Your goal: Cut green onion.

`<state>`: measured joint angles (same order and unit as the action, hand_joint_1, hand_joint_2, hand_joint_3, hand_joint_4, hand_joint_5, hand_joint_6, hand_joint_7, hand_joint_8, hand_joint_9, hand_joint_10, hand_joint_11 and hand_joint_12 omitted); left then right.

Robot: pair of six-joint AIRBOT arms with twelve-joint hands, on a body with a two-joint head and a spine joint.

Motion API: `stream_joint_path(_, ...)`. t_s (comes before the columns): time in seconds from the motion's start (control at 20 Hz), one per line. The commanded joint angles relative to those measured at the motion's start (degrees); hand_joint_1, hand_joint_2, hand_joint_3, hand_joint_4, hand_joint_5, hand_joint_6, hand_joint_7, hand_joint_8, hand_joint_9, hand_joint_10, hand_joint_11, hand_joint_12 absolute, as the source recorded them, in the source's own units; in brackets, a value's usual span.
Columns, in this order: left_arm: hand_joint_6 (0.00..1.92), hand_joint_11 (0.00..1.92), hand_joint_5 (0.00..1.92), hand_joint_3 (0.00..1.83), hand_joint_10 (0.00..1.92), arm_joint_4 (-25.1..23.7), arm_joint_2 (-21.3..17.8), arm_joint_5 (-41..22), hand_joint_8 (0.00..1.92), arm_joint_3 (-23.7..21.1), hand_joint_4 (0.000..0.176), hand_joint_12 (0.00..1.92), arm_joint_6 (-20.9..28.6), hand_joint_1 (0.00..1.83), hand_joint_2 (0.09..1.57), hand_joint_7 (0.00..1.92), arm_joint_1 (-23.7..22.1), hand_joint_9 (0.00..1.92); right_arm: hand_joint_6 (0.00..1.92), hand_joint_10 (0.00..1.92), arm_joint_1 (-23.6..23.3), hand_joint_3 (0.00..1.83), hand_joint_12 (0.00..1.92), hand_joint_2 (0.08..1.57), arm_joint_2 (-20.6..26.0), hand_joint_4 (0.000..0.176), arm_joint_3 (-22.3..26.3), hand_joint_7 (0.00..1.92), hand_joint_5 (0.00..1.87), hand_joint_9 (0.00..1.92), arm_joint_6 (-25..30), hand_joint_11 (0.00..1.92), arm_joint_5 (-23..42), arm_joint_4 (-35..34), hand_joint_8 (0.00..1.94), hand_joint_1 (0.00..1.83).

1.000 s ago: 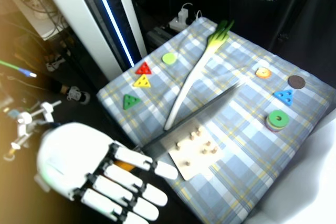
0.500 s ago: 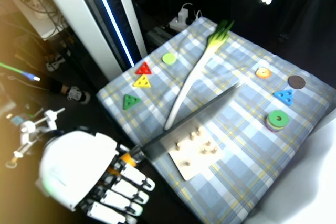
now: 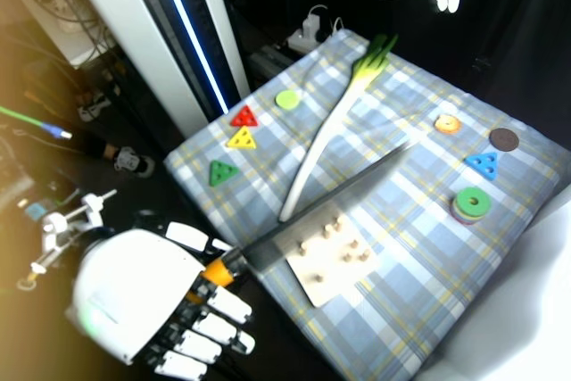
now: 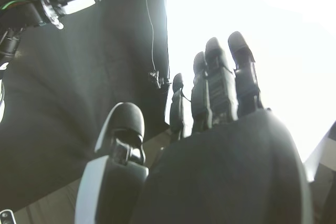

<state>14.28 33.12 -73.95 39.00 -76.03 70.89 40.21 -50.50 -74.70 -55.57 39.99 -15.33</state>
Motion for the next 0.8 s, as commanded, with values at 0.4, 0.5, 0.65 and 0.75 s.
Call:
stream_joint_path(0.4,0.01,0.0,0.27,0.0,0.01,0.7,0.6,-6.5,0.01,0.5,0.153,0.65,0.7,0.17,1.44,0.32,-0.4,0.31,1.92,1.92,-1.0,0.01,1.92,1.36,1.8,0.075,0.7,1.38,1.15,1.47,-0.2,1.46,9.1,-0.2,1.94,0.5)
stream_joint_path(0.5,0.0,0.0,0.26,0.0,0.01,0.7,0.7,-6.5,0.01,0.6,0.152,0.81,0.7,0.13,1.44,0.33,-0.4,0.33,1.92,1.92,-1.5,0.0,1.92,1.38,2.2,0.087,1.3,1.43,1.19,1.51,-0.3,1.49,10.3,0.8,1.89,0.54)
stream_joint_path(0.65,0.01,0.0,0.23,0.0,0.0,0.6,0.7,-6.4,0.0,0.8,0.164,0.67,0.8,0.09,1.44,0.25,-0.4,0.25,1.92,1.92,-3.4,0.0,1.92,1.4,2.9,0.173,3.0,1.44,1.2,1.53,-0.3,1.53,12.2,4.1,1.94,0.6)
stream_joint_path(0.75,0.0,0.0,0.24,0.0,0.01,0.0,0.8,-6.1,0.01,0.9,0.176,0.69,0.8,0.13,1.43,0.32,-0.5,0.29,1.92,1.92,-4.9,0.0,1.92,1.38,3.0,0.176,3.9,1.46,1.21,1.55,-0.3,1.58,13.0,6.5,1.94,0.66)
